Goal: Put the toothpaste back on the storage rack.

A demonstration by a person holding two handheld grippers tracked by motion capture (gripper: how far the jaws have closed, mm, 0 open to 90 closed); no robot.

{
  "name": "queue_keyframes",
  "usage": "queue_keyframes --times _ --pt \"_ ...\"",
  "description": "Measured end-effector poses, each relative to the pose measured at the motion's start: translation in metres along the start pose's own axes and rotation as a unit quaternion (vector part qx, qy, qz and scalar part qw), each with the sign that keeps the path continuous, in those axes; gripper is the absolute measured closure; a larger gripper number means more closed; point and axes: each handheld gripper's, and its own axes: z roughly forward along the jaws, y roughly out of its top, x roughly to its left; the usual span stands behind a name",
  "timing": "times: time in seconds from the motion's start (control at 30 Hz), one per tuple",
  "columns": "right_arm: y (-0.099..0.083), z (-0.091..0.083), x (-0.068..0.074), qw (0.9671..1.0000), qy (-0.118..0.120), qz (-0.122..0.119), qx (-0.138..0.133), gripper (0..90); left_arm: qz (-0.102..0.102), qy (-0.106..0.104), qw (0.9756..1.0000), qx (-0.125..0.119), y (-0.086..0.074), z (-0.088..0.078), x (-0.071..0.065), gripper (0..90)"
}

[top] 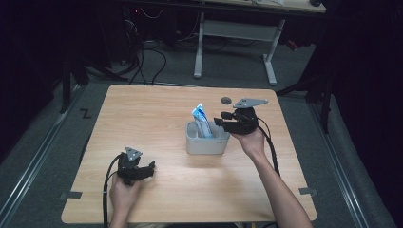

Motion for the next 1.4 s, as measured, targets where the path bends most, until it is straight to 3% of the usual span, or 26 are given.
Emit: queue_keyframes --times 1.4 --pt "-0.016 -0.042 -0.011 0.9995 -0.009 0.018 -0.023 56.5 0.0 0.0 1.0 0.0 0.0 0.0 0.0 20.9"
